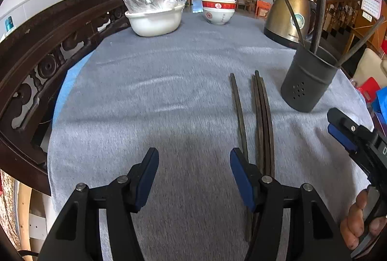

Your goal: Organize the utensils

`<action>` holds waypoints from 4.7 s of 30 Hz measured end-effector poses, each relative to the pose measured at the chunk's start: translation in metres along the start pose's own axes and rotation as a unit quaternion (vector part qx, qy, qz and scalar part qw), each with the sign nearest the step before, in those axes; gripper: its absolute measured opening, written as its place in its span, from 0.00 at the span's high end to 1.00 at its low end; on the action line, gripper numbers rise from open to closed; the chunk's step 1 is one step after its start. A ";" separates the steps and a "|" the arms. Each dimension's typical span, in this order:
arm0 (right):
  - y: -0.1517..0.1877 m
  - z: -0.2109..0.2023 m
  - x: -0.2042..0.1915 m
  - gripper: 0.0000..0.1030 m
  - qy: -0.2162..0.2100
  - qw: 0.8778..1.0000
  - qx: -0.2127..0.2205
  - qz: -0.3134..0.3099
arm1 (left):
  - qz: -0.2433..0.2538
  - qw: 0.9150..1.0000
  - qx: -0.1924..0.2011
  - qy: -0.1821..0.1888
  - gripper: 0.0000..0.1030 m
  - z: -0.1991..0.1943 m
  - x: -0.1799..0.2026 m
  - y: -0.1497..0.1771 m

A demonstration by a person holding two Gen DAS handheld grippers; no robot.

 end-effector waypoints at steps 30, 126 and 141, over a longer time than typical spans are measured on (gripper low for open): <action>0.021 0.061 -0.063 0.79 0.066 0.983 -0.137 -0.100 | 0.009 0.999 -0.023 0.044 0.40 -0.002 -0.007 0.017; 0.049 0.045 -0.055 0.89 0.093 0.933 -0.295 -0.185 | -0.045 0.974 -0.146 0.165 0.95 0.028 0.012 0.013; 0.034 0.038 -0.033 0.86 0.059 0.946 -0.307 -0.090 | -0.038 0.969 -0.163 0.179 0.78 0.011 0.008 0.019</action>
Point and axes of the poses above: each gripper's, at about its wrist camera, not at the fingertips, and z roughly the way its jaws point, x to its right, y to its underside, the point moved 4 cm from there along z, roughly the way its jaws point
